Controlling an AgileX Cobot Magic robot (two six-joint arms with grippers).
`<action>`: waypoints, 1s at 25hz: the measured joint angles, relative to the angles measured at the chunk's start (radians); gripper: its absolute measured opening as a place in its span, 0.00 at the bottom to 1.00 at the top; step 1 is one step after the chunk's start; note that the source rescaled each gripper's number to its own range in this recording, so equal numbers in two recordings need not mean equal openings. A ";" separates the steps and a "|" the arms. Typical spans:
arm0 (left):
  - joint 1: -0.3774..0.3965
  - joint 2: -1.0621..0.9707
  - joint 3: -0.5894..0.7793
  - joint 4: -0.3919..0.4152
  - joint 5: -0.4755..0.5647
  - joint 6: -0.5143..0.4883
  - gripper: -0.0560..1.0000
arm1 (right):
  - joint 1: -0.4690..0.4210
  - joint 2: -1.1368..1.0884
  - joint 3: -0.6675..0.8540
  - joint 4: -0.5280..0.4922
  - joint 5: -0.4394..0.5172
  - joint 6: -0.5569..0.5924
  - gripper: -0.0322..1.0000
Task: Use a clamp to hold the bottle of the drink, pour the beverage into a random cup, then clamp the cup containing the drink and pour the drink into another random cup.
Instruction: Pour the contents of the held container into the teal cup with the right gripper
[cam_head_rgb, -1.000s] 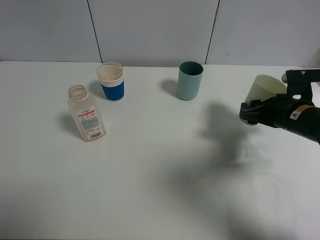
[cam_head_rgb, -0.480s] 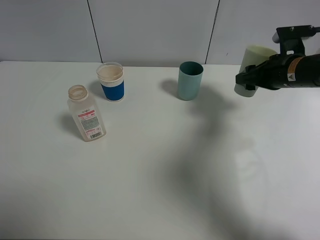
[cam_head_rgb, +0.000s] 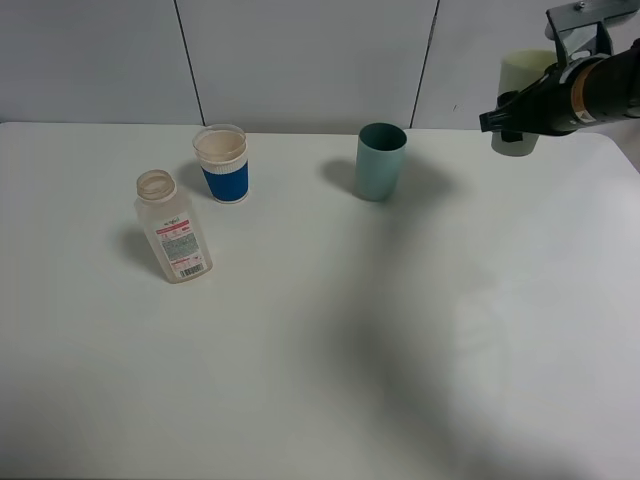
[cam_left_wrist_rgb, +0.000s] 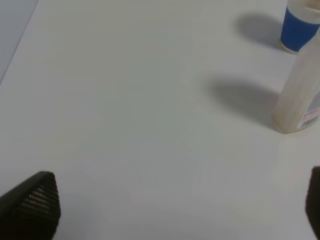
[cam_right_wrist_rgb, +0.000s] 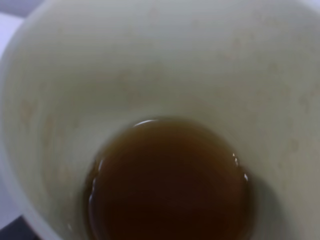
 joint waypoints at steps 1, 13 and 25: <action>0.000 0.000 0.000 0.000 0.000 0.000 1.00 | 0.000 0.000 0.000 0.000 0.000 0.000 0.03; 0.000 0.000 0.000 -0.001 0.000 0.000 1.00 | 0.166 0.162 -0.152 -0.030 0.175 0.002 0.03; 0.000 0.000 0.000 -0.001 0.000 0.000 1.00 | 0.257 0.205 -0.195 -0.120 0.299 -0.015 0.03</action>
